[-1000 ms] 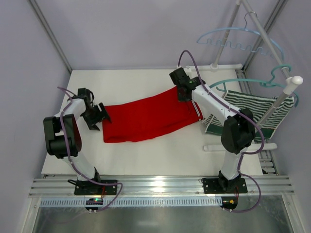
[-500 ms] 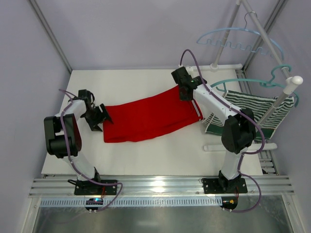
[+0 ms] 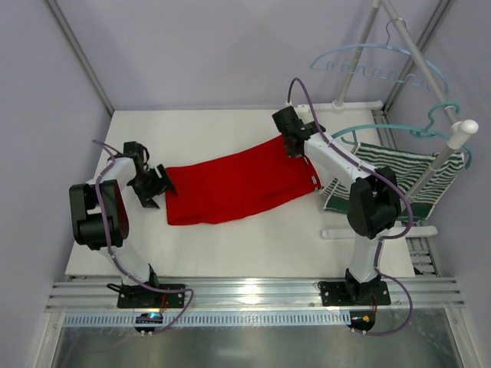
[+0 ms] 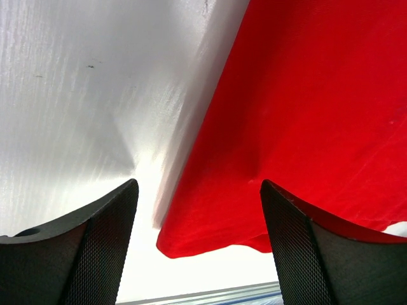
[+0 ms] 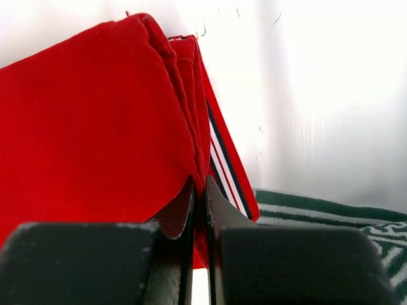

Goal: Place the trousers on the hanger
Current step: Fold the trousers

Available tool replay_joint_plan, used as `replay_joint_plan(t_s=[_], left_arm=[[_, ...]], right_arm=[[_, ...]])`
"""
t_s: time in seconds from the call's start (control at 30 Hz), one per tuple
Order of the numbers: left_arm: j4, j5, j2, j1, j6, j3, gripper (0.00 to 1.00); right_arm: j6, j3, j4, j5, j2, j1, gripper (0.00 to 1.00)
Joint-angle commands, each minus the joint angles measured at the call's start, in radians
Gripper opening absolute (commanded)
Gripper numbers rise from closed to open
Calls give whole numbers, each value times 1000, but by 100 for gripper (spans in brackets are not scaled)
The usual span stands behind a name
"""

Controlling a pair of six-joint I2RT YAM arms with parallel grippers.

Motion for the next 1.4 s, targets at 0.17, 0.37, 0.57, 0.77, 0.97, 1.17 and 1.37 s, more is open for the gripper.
replay_joint_plan(t_s=[0.17, 0.37, 0.57, 0.77, 0.97, 1.17, 1.37], left_arm=[[18, 24, -22, -1, 1, 1, 77], [10, -1, -31, 1, 6, 7, 78], [1, -15, 6, -1, 1, 2, 77], [18, 22, 48, -1, -2, -7, 59], [-29, -10, 174, 7, 1, 181, 0], [-126, -265, 286, 60, 43, 413, 0], [-293, -363, 444, 83, -9, 726, 59]], right_arm=[[3, 38, -20, 150, 109, -20, 14], [45, 124, -156, 222, 133, -20, 38], [-12, 50, -77, 68, 41, -14, 38], [5, -37, -18, -14, 62, -14, 32], [108, -205, 40, -124, 18, 24, 31], [148, -316, 123, -290, -65, 165, 33], [87, -260, 169, -631, -85, 239, 34]])
